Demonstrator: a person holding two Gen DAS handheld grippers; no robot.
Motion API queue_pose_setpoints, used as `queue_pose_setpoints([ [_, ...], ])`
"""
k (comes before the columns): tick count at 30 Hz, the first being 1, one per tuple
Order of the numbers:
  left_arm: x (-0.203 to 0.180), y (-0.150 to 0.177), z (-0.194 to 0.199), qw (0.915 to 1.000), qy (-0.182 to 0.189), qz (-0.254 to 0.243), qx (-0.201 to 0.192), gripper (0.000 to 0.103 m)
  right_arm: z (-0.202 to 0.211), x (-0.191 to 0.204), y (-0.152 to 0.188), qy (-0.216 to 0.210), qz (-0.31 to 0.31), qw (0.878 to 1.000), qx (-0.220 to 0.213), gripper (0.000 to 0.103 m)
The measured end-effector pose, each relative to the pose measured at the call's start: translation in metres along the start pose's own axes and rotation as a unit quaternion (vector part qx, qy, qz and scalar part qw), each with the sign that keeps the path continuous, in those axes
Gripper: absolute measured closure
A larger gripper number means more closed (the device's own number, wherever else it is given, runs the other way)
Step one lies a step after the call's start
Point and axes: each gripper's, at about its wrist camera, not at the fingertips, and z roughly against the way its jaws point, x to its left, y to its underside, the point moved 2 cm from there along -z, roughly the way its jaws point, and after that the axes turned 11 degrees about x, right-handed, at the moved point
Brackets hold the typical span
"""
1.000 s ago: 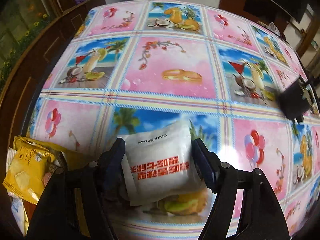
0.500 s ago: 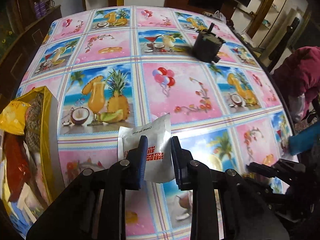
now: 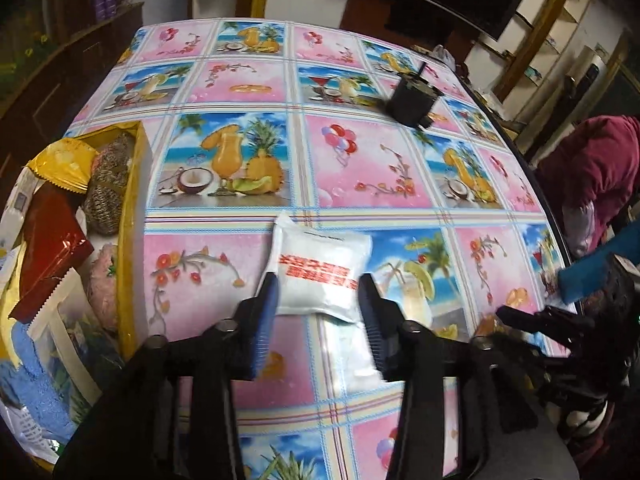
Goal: Organize soft objects
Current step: 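Grasp white red-lettered packet with left tool while right tool grasps clear bag of coloured sticks, then carry white packet and coloured-stick bag into the box and open both tools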
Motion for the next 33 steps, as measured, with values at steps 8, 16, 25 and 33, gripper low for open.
queue_pose_setpoints([
  [8, 0.023, -0.02, -0.041, 0.9976, 0.024, 0.059, 0.026, 0.039, 0.023, -0.008, 0.009, 0.041, -0.02, 0.999, -0.026, 0.037],
  [16, -0.028, -0.009, -0.055, 0.9979, -0.048, -0.041, 0.016, 0.019, -0.004, 0.018, 0.01, 0.037, 0.009, 0.999, 0.013, 0.037],
  [25, -0.046, 0.003, -0.053, 0.9948, -0.053, -0.085, -0.013, 0.047, -0.014, 0.044, 0.011, 0.081, 0.077, 0.993, 0.029, 0.063],
  [33, -0.026, 0.017, -0.02, 0.9981, 0.038, -0.026, -0.041, 0.05, -0.003, 0.039, 0.014, 0.048, 0.056, 0.997, 0.012, 0.066],
])
